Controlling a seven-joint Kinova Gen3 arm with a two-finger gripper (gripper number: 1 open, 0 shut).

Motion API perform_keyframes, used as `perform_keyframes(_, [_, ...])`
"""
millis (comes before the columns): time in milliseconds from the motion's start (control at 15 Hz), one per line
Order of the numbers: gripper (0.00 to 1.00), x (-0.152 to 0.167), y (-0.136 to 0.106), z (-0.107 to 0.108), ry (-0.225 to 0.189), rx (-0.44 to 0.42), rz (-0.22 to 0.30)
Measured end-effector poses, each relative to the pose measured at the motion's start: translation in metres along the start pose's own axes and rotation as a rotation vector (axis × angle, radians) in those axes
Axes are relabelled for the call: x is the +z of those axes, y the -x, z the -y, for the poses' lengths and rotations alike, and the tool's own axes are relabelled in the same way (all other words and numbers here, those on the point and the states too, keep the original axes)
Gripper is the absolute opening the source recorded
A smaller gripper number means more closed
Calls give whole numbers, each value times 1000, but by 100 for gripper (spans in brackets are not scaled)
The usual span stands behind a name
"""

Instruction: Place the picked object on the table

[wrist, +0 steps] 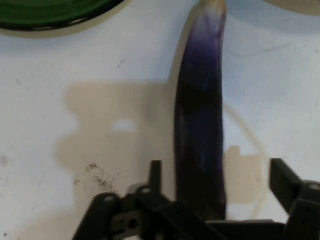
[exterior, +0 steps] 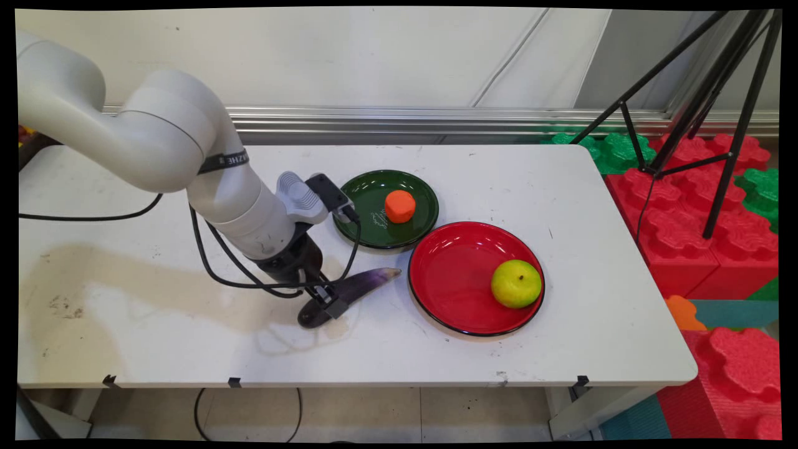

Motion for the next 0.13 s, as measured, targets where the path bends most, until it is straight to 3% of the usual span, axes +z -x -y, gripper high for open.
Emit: perform_keyframes(133, [100, 2, 1, 1, -2, -6, 0])
